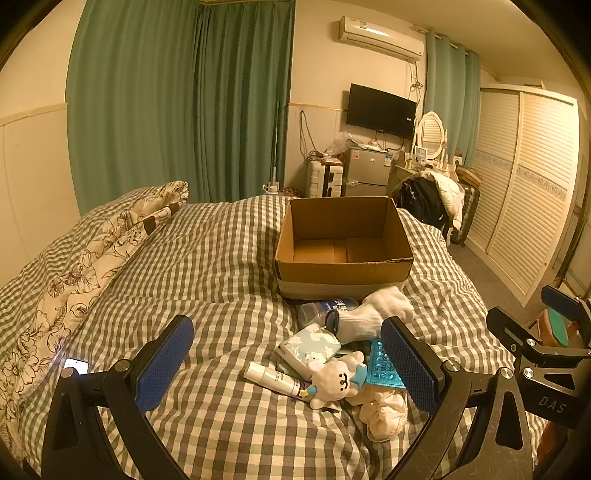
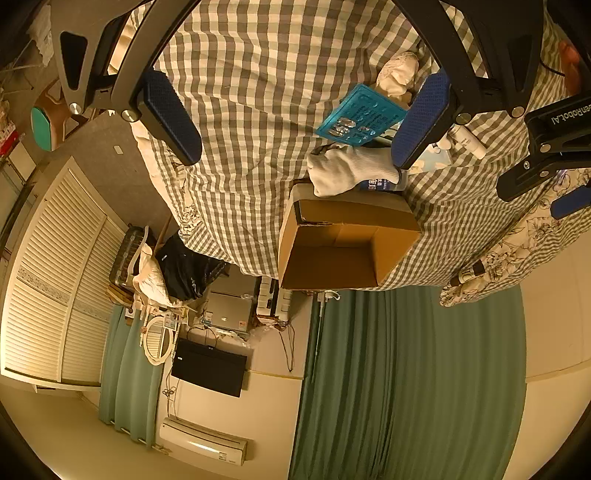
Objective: Organize objects
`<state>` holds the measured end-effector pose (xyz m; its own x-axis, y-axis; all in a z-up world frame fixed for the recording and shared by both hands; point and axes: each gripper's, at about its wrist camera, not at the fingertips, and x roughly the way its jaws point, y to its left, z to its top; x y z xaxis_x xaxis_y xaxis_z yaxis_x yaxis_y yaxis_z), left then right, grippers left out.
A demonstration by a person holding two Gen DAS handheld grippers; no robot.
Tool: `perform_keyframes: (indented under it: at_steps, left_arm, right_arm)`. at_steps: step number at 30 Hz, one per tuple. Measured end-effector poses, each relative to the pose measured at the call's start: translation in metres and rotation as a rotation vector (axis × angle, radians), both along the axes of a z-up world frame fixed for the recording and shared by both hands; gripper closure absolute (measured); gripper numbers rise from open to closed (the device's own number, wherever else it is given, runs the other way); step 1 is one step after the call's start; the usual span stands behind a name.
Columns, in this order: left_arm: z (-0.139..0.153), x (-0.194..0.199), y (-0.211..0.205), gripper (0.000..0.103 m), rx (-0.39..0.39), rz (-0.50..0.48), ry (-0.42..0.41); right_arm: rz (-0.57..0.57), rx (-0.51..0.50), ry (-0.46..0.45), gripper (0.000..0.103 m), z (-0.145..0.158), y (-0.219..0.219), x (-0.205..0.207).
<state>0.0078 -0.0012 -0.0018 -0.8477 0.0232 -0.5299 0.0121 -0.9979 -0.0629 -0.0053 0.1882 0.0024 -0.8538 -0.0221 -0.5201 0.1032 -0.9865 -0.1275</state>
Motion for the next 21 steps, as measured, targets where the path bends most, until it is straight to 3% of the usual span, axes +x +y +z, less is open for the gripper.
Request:
perform_keyframes:
  at_steps: [20, 21]
  left_arm:
    - [-0.0019, 0.0002, -0.0032, 0.0, -0.014, -0.002, -0.009]
    - [-0.002, 0.0002, -0.003, 0.0, -0.014, 0.038, -0.009]
  right_arm:
    - [0.016, 0.012, 0.0, 0.0, 0.0032, -0.0065, -0.0009]
    - [0.018, 0.012, 0.0, 0.0, 0.0035, -0.0068, -0.0007]
